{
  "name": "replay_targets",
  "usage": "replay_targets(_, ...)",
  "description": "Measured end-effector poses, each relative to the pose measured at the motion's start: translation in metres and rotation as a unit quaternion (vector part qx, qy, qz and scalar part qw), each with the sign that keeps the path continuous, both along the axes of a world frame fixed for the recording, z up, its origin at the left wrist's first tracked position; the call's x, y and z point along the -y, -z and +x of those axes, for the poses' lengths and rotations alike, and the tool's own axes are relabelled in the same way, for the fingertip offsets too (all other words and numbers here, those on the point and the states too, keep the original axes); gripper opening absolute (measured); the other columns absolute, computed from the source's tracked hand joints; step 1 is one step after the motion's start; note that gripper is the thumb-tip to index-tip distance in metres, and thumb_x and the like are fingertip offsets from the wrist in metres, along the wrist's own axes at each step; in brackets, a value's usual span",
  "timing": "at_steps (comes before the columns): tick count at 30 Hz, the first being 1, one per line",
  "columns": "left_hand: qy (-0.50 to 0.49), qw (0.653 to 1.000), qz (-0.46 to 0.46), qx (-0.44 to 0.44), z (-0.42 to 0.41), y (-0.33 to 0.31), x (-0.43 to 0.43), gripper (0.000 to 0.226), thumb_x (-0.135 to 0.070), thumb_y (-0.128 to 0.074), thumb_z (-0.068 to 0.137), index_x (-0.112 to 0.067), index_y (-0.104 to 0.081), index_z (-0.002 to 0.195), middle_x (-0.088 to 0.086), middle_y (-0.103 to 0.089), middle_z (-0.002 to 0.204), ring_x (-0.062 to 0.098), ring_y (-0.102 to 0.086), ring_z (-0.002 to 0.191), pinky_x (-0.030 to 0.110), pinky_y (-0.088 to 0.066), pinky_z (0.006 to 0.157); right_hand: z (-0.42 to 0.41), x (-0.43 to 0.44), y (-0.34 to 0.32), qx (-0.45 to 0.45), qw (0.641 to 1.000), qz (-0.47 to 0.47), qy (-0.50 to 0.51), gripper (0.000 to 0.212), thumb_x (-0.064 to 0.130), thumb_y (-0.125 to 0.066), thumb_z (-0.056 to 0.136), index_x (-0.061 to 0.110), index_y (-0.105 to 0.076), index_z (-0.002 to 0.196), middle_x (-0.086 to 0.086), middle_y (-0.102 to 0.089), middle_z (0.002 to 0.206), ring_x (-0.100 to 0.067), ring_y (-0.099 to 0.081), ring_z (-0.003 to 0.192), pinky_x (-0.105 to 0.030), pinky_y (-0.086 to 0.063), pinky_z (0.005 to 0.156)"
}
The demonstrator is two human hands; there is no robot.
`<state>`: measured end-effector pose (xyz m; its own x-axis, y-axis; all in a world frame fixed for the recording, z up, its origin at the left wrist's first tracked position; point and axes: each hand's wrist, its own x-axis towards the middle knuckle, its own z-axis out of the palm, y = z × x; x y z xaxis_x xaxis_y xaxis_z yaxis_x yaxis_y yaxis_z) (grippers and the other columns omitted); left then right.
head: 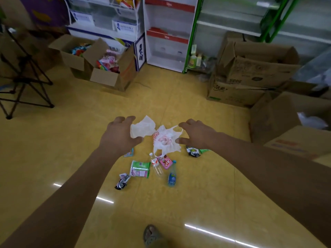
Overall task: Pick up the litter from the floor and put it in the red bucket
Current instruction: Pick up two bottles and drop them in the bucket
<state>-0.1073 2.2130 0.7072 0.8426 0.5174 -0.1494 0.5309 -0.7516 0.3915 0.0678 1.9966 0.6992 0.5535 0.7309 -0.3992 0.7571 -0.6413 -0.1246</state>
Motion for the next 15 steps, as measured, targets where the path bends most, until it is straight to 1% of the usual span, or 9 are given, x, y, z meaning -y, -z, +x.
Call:
replay_targets(2, 0.005, 1.0, -0.015, -0.004, 0.011, 0.016, -0.004, 0.087, -0.047, -0.079, 0.071, -0.025, -0.039, 0.146, 0.014, -0.043, 0.143, 0.037, -0.046, 0.125, 0.049, -0.047, 0.097, 0.007, -0.003, 0.014, -0.012, 1.0, -0.003, 0.006, 0.078, 0.067, -0.048, 0.087, 0.023, -0.031, 0.148, -0.009, -0.041, 0.14, -0.033, -0.043, 0.123, -0.046, -0.047, 0.093)
replay_targets(5, 0.007, 0.999, -0.025, -0.024, 0.026, 0.041, -0.008, 0.087, -0.046, -0.078, 0.073, -0.025, -0.038, 0.147, 0.015, -0.041, 0.145, 0.037, -0.044, 0.128, 0.049, -0.046, 0.098, 0.019, -0.008, 0.039, -0.023, 0.999, -0.017, 0.015, 0.078, 0.066, -0.049, 0.088, 0.023, -0.029, 0.149, -0.01, -0.039, 0.143, -0.033, -0.043, 0.125, -0.046, -0.047, 0.094)
replay_targets(8, 0.003, 0.999, -0.031, -0.042, 0.037, 0.07, -0.013, 0.086, -0.046, -0.078, 0.073, -0.024, -0.038, 0.147, 0.015, -0.044, 0.141, 0.037, -0.045, 0.127, 0.049, -0.046, 0.098, 0.033, -0.015, 0.073, -0.038, 0.998, -0.037, 0.018, 0.079, 0.066, -0.049, 0.088, 0.022, -0.028, 0.15, -0.012, -0.038, 0.145, -0.036, -0.043, 0.125, -0.045, -0.045, 0.097)
replay_targets(12, -0.009, 0.996, -0.042, -0.072, 0.052, 0.119, -0.022, 0.086, -0.049, -0.078, 0.072, -0.025, -0.039, 0.145, 0.015, -0.048, 0.134, 0.037, -0.048, 0.123, 0.049, -0.047, 0.096, 0.054, -0.022, 0.134, -0.064, 0.995, -0.06, 0.042, 0.08, 0.068, -0.047, 0.088, 0.02, -0.028, 0.149, -0.014, -0.039, 0.143, -0.037, -0.045, 0.126, -0.041, -0.039, 0.097)
replay_targets(15, -0.037, 0.994, -0.058, -0.09, 0.067, 0.166, -0.02, 0.08, -0.046, -0.077, 0.074, -0.027, -0.042, 0.143, 0.015, -0.049, 0.131, 0.037, -0.049, 0.121, 0.047, -0.046, 0.097, 0.07, -0.026, 0.19, -0.105, 0.99, -0.072, 0.065, 0.083, 0.068, -0.049, 0.087, 0.014, -0.029, 0.148, -0.019, -0.042, 0.14, -0.038, -0.047, 0.124, -0.043, -0.042, 0.1)
